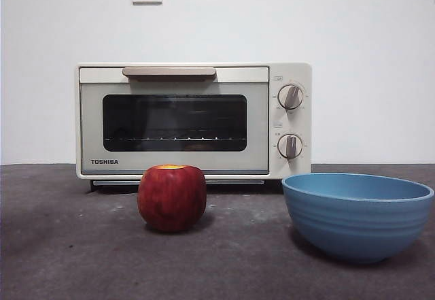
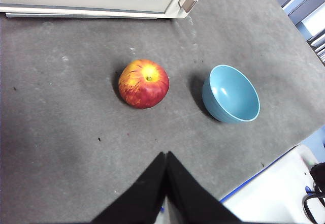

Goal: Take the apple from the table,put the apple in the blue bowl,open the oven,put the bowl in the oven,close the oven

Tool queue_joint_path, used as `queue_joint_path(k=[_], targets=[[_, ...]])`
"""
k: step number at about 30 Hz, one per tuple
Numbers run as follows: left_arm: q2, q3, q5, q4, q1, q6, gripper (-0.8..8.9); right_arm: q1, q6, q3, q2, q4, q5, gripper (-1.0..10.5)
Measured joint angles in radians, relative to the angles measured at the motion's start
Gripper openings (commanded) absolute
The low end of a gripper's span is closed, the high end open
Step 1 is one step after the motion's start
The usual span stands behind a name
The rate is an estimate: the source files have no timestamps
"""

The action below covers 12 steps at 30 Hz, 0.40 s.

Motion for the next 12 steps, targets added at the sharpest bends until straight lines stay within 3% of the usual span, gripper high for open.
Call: queue_joint_path(k=[2, 3, 12], targets=[[0.000, 0.000, 0.000, 0.000, 0.000, 0.000, 0.07, 0.000, 0.001, 0.000, 0.000, 0.010, 0.009, 4.4], [0.000, 0.000, 0.000, 0.000, 0.000, 0.002, 0.07, 0.000, 0.005, 0.000, 0.000, 0.015, 0.020, 4.8], [0.000, 0.000, 0.000, 0.000, 0.000, 0.007, 0.07, 0.010, 0.062, 0.000, 0.114, 0.052, 0.026, 4.9]])
